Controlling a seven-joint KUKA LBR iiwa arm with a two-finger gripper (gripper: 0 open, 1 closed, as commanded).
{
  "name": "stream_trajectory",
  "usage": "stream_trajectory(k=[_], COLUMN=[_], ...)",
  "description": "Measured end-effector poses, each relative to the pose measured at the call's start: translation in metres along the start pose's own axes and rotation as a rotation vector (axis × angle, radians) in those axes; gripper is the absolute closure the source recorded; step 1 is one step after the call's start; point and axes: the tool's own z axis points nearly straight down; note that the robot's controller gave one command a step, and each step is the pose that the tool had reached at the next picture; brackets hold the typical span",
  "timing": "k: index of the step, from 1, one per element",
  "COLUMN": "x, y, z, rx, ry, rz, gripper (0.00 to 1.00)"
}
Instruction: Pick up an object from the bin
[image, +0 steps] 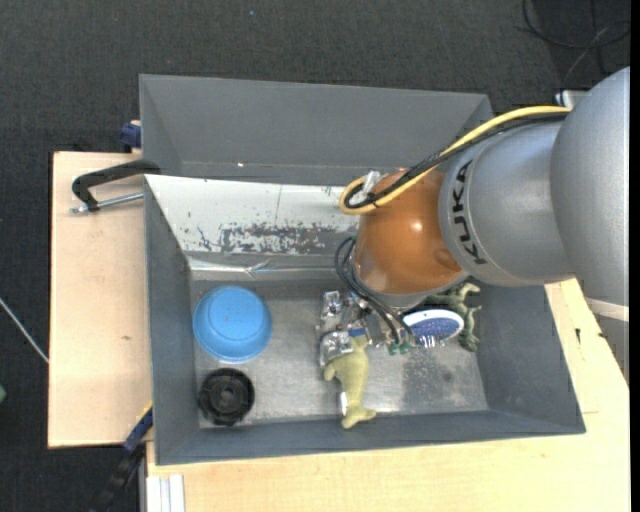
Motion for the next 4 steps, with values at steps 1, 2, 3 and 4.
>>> stream_trajectory(k=[1, 2, 3, 4], x=[0.002, 0.004, 0.042, 0.041], y=[-0.007, -0.006, -0.038, -0.037], z=[-0.105, -0.101, 0.002, -0.001], rx=[0.005, 0.004, 0.001, 0.002], ry=[0.001, 0.010, 0.013, 0.011], rz=[-0.022, -0.022, 0.028, 0.024], gripper=[1.00, 0.00, 0.00, 1.00])
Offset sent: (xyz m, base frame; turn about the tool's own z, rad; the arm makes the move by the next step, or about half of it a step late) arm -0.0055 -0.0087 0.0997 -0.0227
